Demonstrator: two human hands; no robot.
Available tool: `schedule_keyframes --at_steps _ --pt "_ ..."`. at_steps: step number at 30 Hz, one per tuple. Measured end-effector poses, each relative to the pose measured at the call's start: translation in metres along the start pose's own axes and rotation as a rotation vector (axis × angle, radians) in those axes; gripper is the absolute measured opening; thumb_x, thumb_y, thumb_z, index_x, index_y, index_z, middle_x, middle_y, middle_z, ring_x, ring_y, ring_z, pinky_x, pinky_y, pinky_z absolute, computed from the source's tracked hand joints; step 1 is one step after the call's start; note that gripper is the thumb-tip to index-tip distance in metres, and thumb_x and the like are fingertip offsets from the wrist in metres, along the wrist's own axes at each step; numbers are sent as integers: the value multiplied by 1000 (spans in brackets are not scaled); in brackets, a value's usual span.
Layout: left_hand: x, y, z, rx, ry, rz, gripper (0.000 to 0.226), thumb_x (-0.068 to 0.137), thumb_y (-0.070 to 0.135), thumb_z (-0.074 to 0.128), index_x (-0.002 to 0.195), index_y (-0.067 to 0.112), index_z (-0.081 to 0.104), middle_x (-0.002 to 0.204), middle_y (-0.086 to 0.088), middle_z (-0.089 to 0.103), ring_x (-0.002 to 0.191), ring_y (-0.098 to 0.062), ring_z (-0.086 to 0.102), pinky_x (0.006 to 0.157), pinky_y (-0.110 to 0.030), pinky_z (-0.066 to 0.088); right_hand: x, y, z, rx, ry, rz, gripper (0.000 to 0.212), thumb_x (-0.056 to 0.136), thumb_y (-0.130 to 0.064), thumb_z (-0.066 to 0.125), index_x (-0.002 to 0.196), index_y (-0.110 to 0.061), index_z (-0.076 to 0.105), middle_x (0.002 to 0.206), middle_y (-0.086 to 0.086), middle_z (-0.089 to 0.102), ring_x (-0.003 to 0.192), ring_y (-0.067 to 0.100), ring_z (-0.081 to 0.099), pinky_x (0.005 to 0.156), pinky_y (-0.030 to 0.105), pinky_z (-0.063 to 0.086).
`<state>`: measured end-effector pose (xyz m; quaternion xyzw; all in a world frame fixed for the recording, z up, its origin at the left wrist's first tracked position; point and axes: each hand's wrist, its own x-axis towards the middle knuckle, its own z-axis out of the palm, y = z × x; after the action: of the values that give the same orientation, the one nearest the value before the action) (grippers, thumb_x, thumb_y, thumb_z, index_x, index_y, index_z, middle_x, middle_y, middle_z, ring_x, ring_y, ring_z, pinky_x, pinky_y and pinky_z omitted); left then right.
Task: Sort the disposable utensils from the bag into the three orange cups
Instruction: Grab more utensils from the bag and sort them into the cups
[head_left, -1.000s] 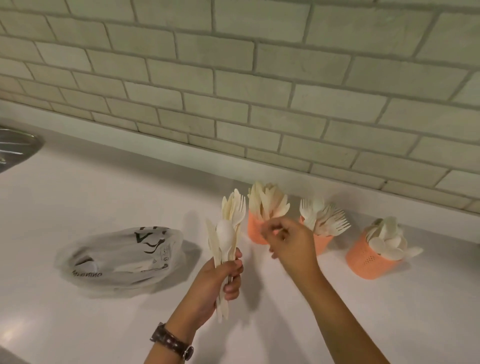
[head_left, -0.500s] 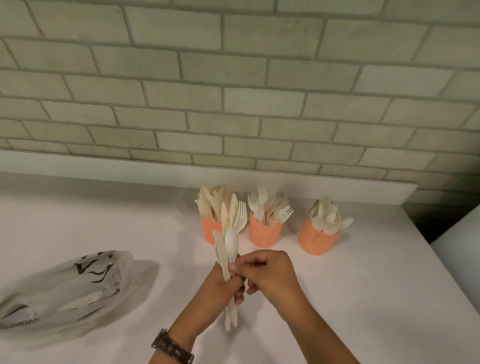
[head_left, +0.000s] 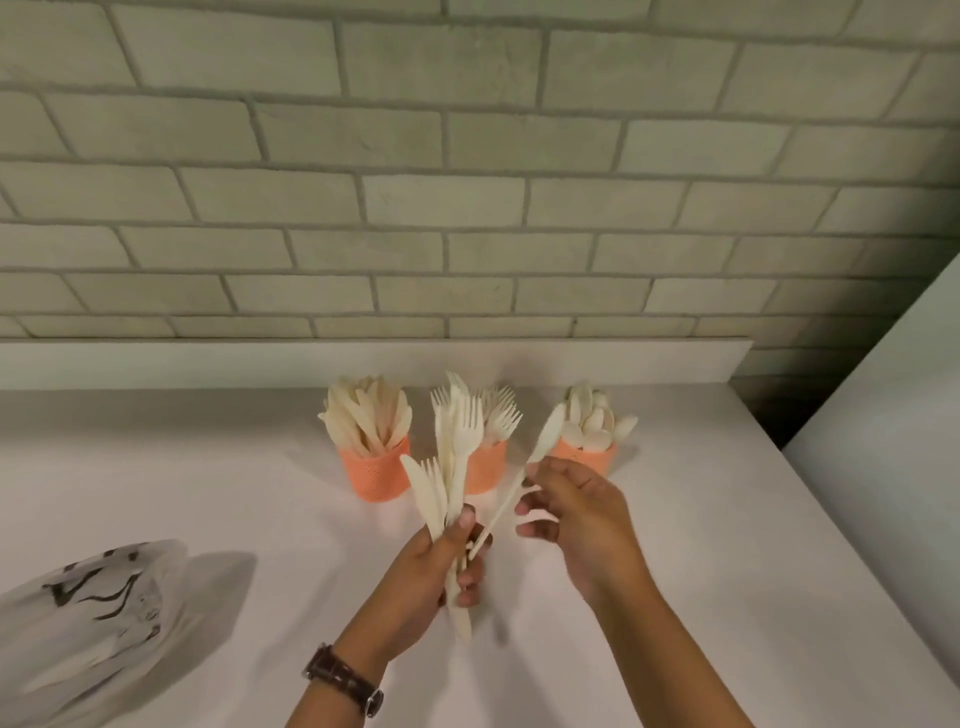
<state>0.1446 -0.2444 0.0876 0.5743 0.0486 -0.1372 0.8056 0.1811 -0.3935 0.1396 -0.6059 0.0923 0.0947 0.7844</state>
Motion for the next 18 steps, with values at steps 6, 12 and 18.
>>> schedule_keyframes --at_steps 6,12,18 --pt "14 -1 -3 -18 74 -3 23 91 31 50 79 13 42 59 1 42 43 -9 29 38 -18 26 30 -37 -73 -141 416 -397 7 82 -1 65 89 0 66 72 7 65 55 10 65 53 26 59" --pt "35 0 7 14 91 -27 20 97 22 40 80 12 42 54 3 36 40 -7 27 37 -16 21 89 -47 -120 -167 505 -473 16 82 -4 66 96 4 64 80 10 67 61 6 68 66 19 58" --pt "51 1 9 29 88 -18 17 95 21 42 81 12 44 56 0 34 39 -8 27 35 -16 22 152 -41 -125 -269 408 -379 4 78 3 66 81 0 64 77 14 66 58 14 67 64 23 58"
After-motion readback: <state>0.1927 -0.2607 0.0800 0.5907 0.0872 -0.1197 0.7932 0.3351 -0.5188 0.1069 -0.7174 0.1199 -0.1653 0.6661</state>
